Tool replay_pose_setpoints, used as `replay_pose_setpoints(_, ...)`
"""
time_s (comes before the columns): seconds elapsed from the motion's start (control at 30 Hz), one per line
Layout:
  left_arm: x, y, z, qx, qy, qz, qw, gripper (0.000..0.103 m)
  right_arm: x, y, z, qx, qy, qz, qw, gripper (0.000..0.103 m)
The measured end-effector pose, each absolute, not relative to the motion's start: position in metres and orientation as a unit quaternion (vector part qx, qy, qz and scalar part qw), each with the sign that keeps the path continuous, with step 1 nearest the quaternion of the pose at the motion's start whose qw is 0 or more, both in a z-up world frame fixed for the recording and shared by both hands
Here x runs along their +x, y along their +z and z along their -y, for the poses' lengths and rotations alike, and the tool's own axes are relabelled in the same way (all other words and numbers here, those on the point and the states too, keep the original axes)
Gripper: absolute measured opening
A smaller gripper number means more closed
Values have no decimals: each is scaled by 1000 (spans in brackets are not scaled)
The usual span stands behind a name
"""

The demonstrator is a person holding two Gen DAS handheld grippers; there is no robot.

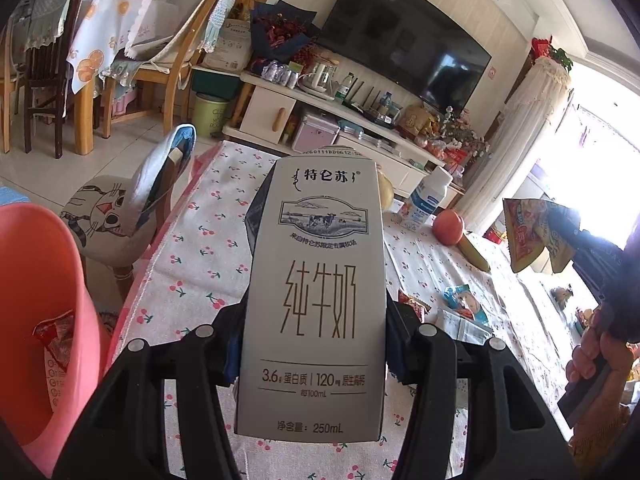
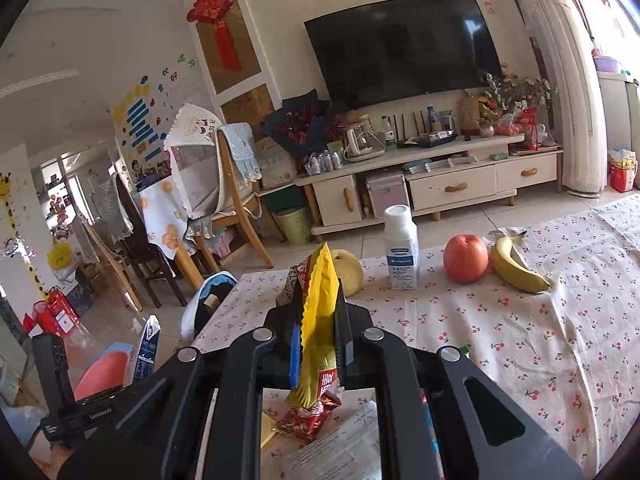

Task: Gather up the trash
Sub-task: 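Carry the carton and yellow wrapper to the pink bucket and release both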

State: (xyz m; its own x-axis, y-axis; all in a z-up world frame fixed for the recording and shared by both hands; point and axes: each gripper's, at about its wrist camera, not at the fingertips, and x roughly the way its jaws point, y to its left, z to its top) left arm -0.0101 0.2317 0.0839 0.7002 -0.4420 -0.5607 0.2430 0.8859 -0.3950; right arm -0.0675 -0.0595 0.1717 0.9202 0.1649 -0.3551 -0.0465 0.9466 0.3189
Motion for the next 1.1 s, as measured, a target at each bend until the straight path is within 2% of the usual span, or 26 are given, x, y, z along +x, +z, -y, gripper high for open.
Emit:
replay_pose_setpoints(0.3,-15,95,-277,-176,-135,-315,923,55,-56,183,-17,165,144,-205,954,13)
replay_pose_setpoints(0.6,-19,95,-354,-240,-30,-290,926,55,-29,177,-139,167,266,-245,917,13)
replay_pose_setpoints(0.97,-18,76,-433,-292,98,-312,899,55,-9,152,-262,123,335,-296,886,14)
replay_pose_setpoints(1.0,-17,74,-436,-293,107,-317,896,57,-7,148,-269,117,337,-302,884,14)
replay_pose_setpoints(1.07,-17,70,-445,-296,129,-324,890,72,-3,139,-279,102,332,-321,881,17)
replay_pose_setpoints(1.1,-19,69,-450,-301,136,-321,888,76,0,133,-281,102,329,-330,879,17)
